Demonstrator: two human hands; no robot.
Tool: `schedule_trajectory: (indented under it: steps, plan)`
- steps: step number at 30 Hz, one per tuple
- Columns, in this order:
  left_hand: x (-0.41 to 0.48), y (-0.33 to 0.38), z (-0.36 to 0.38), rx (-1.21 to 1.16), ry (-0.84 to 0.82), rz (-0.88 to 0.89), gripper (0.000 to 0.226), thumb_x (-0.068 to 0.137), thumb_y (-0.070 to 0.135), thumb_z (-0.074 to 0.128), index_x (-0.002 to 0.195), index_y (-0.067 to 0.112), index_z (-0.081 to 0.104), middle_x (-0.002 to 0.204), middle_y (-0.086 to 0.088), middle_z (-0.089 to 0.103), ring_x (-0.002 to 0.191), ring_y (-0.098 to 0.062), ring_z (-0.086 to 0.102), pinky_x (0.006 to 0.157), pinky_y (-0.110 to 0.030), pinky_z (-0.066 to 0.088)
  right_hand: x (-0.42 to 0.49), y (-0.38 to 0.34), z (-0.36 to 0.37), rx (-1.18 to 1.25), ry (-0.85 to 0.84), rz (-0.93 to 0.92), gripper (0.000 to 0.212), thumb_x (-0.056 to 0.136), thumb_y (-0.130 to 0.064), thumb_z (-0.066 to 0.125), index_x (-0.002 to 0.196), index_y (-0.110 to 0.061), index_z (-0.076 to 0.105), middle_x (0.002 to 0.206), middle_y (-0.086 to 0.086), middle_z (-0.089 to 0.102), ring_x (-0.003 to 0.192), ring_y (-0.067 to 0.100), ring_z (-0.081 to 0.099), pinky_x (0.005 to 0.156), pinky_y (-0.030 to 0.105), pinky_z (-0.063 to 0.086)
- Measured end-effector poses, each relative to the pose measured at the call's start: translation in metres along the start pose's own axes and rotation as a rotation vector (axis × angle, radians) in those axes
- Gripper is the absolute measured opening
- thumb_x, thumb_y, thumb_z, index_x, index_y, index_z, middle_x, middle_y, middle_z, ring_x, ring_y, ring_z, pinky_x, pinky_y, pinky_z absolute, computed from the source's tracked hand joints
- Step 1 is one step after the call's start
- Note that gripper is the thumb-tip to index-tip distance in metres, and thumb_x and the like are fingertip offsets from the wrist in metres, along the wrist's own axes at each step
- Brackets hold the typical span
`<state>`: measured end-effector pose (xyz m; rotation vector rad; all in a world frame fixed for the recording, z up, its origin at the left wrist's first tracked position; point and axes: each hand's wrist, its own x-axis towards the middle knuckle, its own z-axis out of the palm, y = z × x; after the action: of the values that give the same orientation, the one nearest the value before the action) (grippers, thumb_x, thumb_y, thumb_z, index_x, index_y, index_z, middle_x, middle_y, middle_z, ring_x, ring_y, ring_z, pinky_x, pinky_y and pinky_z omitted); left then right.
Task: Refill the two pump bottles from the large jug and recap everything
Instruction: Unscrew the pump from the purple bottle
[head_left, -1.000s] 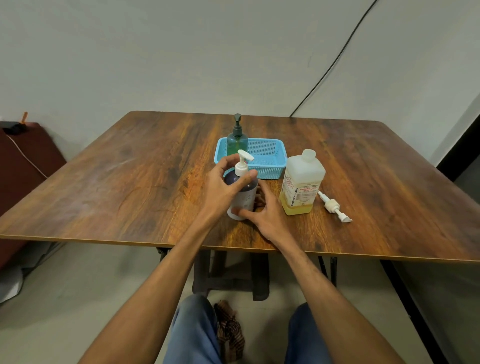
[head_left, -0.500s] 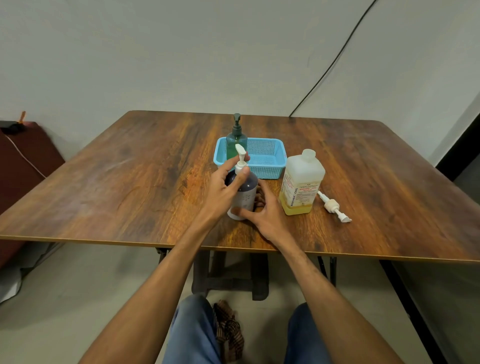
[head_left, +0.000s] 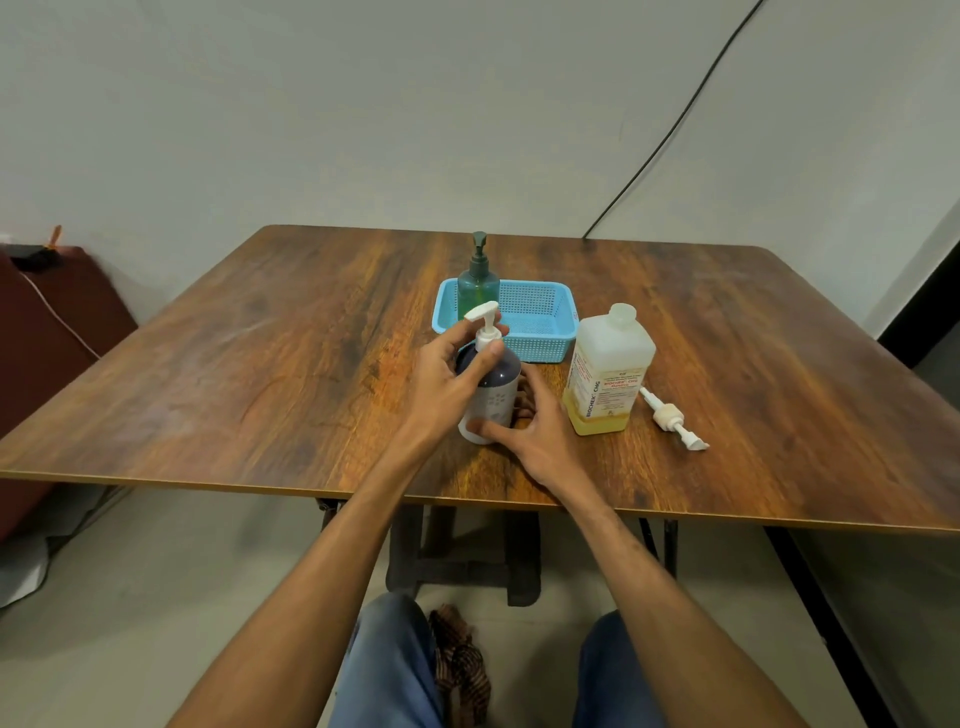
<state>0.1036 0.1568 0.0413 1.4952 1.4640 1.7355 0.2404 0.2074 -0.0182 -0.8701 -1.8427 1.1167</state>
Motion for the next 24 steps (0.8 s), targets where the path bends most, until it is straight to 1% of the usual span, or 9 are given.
schedule_trajectory:
  steps: [2, 5, 6, 10, 13, 15, 17, 20, 24]
  plan:
    - [0.0, 0.0, -0.002, 0.018, 0.038, 0.023, 0.034, 0.097, 0.011, 0.066, 0.13, 0.002, 0.064, 0.123, -0.007, 0.072, 0.116, -0.014, 0.068, 0.096, -0.031, 0.058, 0.0, 0.0, 0.0, -0.001, 0.0, -0.004, 0.085, 0.074, -0.028, 0.088, 0.144, -0.038, 0.04, 0.13, -0.023, 0.055, 0.117, -0.008, 0.054, 0.091, 0.018, 0.051]
    - [0.003, 0.006, -0.001, 0.047, 0.143, 0.029, 0.028, 0.09, 0.012, 0.076, 0.117, 0.006, 0.072, 0.115, -0.003, 0.074, 0.109, -0.012, 0.069, 0.092, -0.027, 0.059, -0.001, -0.002, 0.0, 0.01, -0.001, 0.004, 0.086, 0.075, -0.026, 0.088, 0.145, -0.037, 0.039, 0.128, -0.028, 0.054, 0.115, -0.016, 0.052, 0.088, 0.01, 0.049]
    - [0.005, 0.008, 0.0, 0.027, 0.173, 0.035, 0.026, 0.088, 0.013, 0.078, 0.113, 0.008, 0.073, 0.112, -0.002, 0.074, 0.108, -0.013, 0.07, 0.089, -0.026, 0.059, -0.001, -0.002, 0.0, 0.009, 0.0, 0.007, 0.086, 0.075, -0.026, 0.088, 0.145, -0.035, 0.04, 0.129, -0.026, 0.054, 0.115, -0.015, 0.052, 0.089, 0.011, 0.049]
    - [0.013, 0.018, 0.001, -0.07, 0.258, 0.077, 0.027, 0.081, 0.014, 0.085, 0.104, 0.011, 0.074, 0.105, -0.004, 0.076, 0.101, -0.019, 0.073, 0.084, -0.032, 0.062, 0.0, 0.0, 0.001, -0.005, 0.01, -0.01, 0.089, 0.072, -0.032, 0.09, 0.146, -0.03, 0.041, 0.14, -0.012, 0.056, 0.124, 0.0, 0.054, 0.098, 0.024, 0.051]
    - [0.02, 0.027, -0.003, -0.08, 0.276, 0.109, 0.026, 0.08, 0.015, 0.086, 0.103, 0.014, 0.073, 0.102, -0.002, 0.077, 0.097, -0.018, 0.074, 0.084, -0.038, 0.062, 0.001, 0.001, 0.001, -0.012, 0.002, -0.005, 0.09, 0.073, -0.033, 0.089, 0.148, -0.031, 0.039, 0.142, -0.012, 0.055, 0.124, 0.001, 0.054, 0.098, 0.025, 0.051]
    - [0.023, 0.033, -0.007, -0.104, 0.309, 0.119, 0.026, 0.079, 0.016, 0.087, 0.102, 0.015, 0.074, 0.097, 0.0, 0.077, 0.092, -0.016, 0.073, 0.083, -0.037, 0.061, 0.0, 0.001, 0.0, -0.015, 0.0, -0.007, 0.09, 0.073, -0.034, 0.089, 0.148, -0.032, 0.039, 0.141, -0.012, 0.056, 0.123, 0.002, 0.055, 0.097, 0.025, 0.052]
    - [0.024, 0.038, -0.012, -0.131, 0.344, 0.133, 0.028, 0.079, 0.02, 0.087, 0.103, 0.014, 0.074, 0.096, -0.002, 0.076, 0.088, -0.021, 0.072, 0.078, -0.038, 0.06, 0.0, 0.001, 0.0, -0.019, -0.003, -0.002, 0.088, 0.074, -0.033, 0.089, 0.147, -0.033, 0.04, 0.139, -0.014, 0.056, 0.122, 0.0, 0.055, 0.096, 0.024, 0.052]
    - [0.024, 0.046, -0.021, -0.17, 0.411, 0.163, 0.032, 0.081, 0.017, 0.085, 0.107, 0.006, 0.072, 0.097, -0.009, 0.074, 0.077, -0.016, 0.065, 0.068, -0.03, 0.057, -0.001, 0.0, 0.0, -0.019, -0.006, 0.001, 0.086, 0.074, -0.032, 0.089, 0.145, -0.033, 0.041, 0.136, -0.015, 0.057, 0.119, -0.003, 0.055, 0.094, 0.021, 0.051]
    - [0.017, 0.043, -0.033, -0.173, 0.505, 0.172, 0.031, 0.083, 0.015, 0.084, 0.11, 0.008, 0.071, 0.099, -0.005, 0.074, 0.088, -0.019, 0.068, 0.079, -0.038, 0.059, -0.001, -0.001, -0.001, -0.005, -0.015, 0.001, 0.084, 0.074, -0.031, 0.089, 0.145, -0.032, 0.042, 0.136, -0.015, 0.057, 0.12, 0.0, 0.056, 0.094, 0.022, 0.052]
